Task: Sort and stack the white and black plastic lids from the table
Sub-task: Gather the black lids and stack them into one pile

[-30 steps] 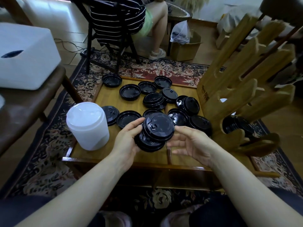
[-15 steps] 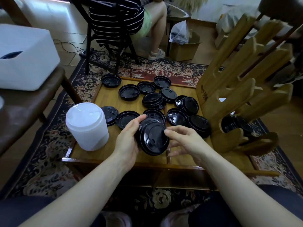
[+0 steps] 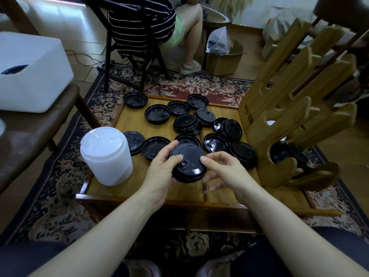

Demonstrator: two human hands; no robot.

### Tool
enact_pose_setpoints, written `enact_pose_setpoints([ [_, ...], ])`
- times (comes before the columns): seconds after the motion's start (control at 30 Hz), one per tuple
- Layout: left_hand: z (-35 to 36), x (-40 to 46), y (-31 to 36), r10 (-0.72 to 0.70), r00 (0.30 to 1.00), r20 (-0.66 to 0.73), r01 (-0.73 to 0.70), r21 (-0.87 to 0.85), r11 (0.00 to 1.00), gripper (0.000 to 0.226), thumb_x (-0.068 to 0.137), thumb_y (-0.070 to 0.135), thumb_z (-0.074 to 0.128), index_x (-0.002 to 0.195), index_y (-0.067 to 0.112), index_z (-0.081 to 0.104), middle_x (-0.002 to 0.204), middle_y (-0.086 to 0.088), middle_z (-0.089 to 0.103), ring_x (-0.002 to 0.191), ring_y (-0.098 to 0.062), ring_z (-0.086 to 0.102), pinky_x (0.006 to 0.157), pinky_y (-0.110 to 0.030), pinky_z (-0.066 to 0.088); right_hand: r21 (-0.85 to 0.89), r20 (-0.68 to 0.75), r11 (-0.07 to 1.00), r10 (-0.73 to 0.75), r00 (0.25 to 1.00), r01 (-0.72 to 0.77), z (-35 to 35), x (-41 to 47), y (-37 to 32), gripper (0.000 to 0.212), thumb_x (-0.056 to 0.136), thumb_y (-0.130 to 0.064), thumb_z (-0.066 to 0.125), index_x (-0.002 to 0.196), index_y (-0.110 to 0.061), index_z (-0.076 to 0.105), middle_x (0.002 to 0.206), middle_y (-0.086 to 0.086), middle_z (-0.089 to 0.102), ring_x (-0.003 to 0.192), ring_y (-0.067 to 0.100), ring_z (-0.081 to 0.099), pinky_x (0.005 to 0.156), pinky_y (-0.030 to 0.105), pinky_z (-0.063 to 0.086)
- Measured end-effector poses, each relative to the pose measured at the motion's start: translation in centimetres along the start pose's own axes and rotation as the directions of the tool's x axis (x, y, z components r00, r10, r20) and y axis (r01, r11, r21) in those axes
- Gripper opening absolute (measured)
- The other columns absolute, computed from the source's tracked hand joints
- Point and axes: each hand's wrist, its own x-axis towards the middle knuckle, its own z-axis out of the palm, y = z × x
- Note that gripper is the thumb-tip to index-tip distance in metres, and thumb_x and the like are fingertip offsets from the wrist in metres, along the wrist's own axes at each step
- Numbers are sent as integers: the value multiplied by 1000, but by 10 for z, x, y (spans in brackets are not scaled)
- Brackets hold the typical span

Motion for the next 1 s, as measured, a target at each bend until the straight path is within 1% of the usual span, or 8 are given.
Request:
enact_pose_setpoints([
  [0.17, -2, 1, -1, 9, 999, 51, -12, 60, 998, 51, 94, 0, 60, 138, 25, 53, 123, 2, 70, 114, -20, 67, 92, -44, 57, 8, 32, 1000, 16, 999, -16, -5, 4, 2, 39, 92, -19, 67, 126, -5, 56, 101, 12, 67, 63, 11, 65, 48, 25, 56],
  [0.37, -10, 3, -7, -16, 997, 72, 8, 109, 994, 53, 88, -6, 64, 130, 26, 61, 125, -2, 70, 116, -24, 66, 97, -51, 55, -47, 72, 999, 9, 997, -6, -7, 7, 12, 30, 94, -13, 64, 122, -3, 58, 91, 11, 65, 67, 13, 62, 51, 24, 53],
  [0.47, -13, 3, -9, -59, 993, 98, 45, 134, 990, 57, 85, -8, 66, 128, 29, 62, 128, -3, 68, 115, -22, 66, 91, -44, 58, -214, 91, 974, -58, 994, 77, -12, 9, 14, 26, 92, -21, 67, 116, -15, 61, 94, 3, 66, 78, 10, 63, 58, 21, 52],
  [0.57, -15, 5, -9, -89, 993, 74, 84, 74, 994, 56, 84, -10, 65, 125, 28, 65, 121, -4, 72, 108, -23, 70, 77, -39, 62, -633, -6, 746, -270, 963, 205, -33, 24, 15, 46, 89, -43, 65, 129, -22, 56, 121, 0, 59, 113, 13, 54, 93, 29, 49],
  [0.67, -18, 8, -4, -106, 994, 36, 106, 3, 994, 55, 84, -11, 63, 124, 26, 66, 116, -8, 72, 100, -25, 72, 61, -30, 60, -859, -159, 510, -344, 925, 42, -62, 40, 14, 75, 92, -52, 57, 151, -14, 31, 150, 11, 37, 141, 27, 29, 114, 44, 33],
  [0.8, -22, 12, -3, -132, 991, 2, 132, -30, 991, 54, 84, -10, 63, 125, 24, 66, 114, -9, 73, 97, -25, 72, 59, -30, 59, -902, -195, 401, -40, 980, -163, -71, 44, 29, 86, 94, -50, 56, 156, -10, 11, 163, 18, 6, 151, 34, 4, 120, 48, 20],
  [0.9, -24, 14, -6, -159, 987, -28, 158, -16, 987, 52, 86, -8, 63, 127, 24, 65, 109, -8, 75, 96, -26, 73, 58, -32, 59, -901, -185, 413, -89, 979, -133, -61, 35, 38, 79, 92, -47, 61, 151, -12, 22, 164, 17, 3, 151, 33, 2, 118, 47, 23],
  [1.0, -24, 14, -6, -171, 985, -38, 170, -20, 985, 51, 85, -7, 63, 126, 25, 66, 109, -7, 75, 99, -28, 72, 61, -34, 60, -879, -187, 462, -104, 977, -119, -54, 27, 37, 66, 89, -47, 65, 139, -13, 37, 161, 15, 17, 149, 30, 15, 114, 44, 34],
])
